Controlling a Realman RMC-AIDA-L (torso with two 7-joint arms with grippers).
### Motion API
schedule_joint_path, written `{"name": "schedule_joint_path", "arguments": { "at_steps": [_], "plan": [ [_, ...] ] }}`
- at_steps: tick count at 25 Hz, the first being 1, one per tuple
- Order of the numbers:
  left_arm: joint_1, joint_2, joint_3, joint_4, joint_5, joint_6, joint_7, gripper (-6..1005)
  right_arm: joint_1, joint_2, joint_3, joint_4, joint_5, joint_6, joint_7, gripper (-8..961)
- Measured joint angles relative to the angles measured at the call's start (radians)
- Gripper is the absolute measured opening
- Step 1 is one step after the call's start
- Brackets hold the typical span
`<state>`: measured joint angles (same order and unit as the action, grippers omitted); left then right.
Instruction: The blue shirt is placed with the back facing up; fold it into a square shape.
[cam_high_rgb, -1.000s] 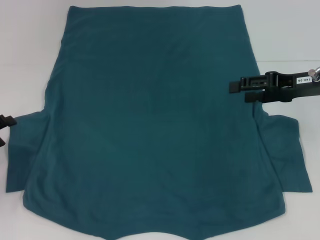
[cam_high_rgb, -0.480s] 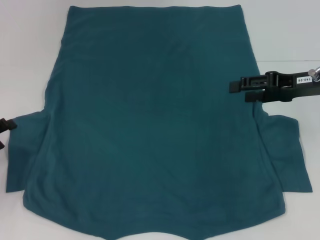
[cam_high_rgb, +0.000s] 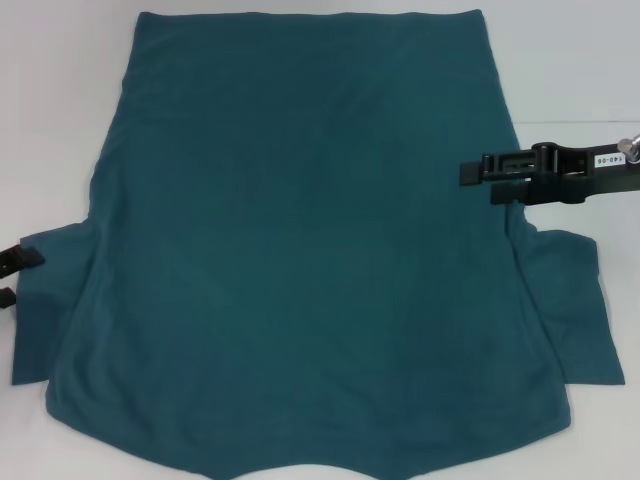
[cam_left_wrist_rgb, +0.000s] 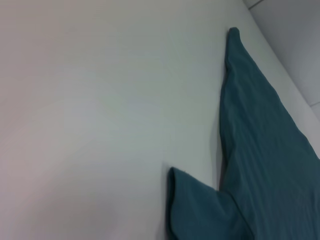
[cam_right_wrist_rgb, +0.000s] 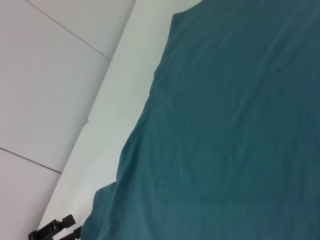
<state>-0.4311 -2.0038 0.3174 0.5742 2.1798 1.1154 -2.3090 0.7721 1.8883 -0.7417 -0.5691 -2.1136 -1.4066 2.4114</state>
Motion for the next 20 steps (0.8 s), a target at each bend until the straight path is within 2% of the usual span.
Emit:
{"name": "schedule_joint_path", "arguments": {
  "at_steps": [20],
  "plan": [
    [-0.013, -0.004, 0.003, -0.010, -0.001, 0.047, 0.012, 794, -0.008, 0.000, 0.002, 0.000, 0.005, 0.000, -0.007, 827]
  ]
}}
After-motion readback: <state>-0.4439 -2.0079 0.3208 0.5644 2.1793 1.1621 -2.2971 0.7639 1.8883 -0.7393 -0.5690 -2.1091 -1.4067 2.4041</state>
